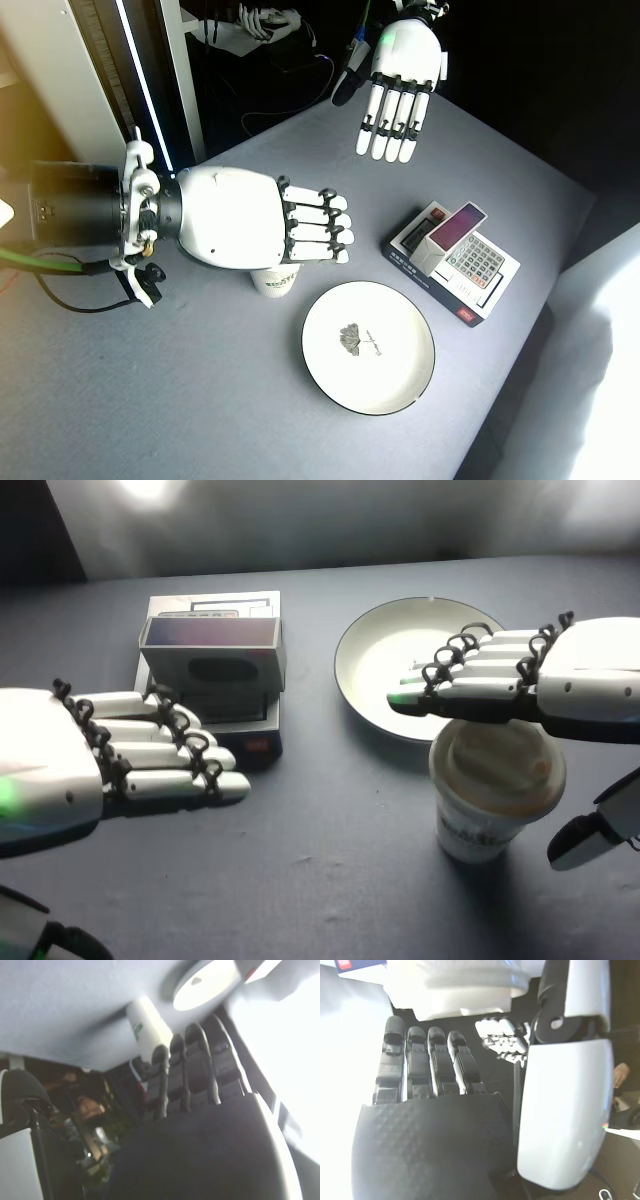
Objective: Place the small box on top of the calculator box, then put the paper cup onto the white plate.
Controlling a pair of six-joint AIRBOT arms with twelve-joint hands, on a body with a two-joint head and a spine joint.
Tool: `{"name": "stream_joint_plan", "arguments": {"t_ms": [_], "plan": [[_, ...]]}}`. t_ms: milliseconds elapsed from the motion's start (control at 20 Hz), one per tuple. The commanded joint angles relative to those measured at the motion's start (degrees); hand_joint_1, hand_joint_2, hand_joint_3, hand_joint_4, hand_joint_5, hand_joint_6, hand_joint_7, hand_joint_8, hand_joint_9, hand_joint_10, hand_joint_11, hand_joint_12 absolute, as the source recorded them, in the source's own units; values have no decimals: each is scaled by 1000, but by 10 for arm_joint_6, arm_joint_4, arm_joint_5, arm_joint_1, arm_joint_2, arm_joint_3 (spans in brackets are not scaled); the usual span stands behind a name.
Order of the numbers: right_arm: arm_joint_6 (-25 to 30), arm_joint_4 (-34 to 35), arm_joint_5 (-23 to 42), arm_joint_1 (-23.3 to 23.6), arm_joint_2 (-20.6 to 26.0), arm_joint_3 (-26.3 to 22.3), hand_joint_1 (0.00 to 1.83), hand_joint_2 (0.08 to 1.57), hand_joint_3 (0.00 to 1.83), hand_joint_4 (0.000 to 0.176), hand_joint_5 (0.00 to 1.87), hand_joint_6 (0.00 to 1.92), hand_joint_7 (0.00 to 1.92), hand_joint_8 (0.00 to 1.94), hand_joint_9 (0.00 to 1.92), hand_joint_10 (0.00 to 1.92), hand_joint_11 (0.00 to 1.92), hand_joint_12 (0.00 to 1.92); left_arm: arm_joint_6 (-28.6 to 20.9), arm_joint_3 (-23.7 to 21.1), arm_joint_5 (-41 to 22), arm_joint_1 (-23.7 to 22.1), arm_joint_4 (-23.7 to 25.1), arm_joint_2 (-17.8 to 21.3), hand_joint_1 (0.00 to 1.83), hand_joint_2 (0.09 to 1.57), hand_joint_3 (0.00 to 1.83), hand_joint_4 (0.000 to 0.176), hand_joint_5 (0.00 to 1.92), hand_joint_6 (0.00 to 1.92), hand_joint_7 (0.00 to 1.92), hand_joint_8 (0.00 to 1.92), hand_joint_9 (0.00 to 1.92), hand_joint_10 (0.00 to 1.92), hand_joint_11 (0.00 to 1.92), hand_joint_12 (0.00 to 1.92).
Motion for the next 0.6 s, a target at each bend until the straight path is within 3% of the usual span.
{"name": "stream_joint_plan", "arguments": {"t_ms": [0,200,350,550], "plan": [[16,9,49,1,1,5,1153,797,14,0,0,0,0,0,0,0,0,351,-21,-3,-39,-11,1,4,546,955,5,0,188,12,200,12,196,8,0,465],[28,1,47,-10,-11,22,1226,861,16,0,0,0,0,0,0,0,0,296,-46,-3,-33,-25,37,-1,536,964,3,0,178,7,200,6,200,5,0,483],[28,-3,47,-16,-16,28,1227,896,12,0,0,0,0,0,0,0,0,308,-46,0,-38,-24,47,0,523,977,4,0,163,1,186,2,176,0,0,375],[28,-3,47,-18,-21,35,1263,910,8,0,0,0,0,0,0,0,0,322,-46,-5,-40,-24,49,0,525,974,0,0,199,5,206,4,200,5,0,468]]}}
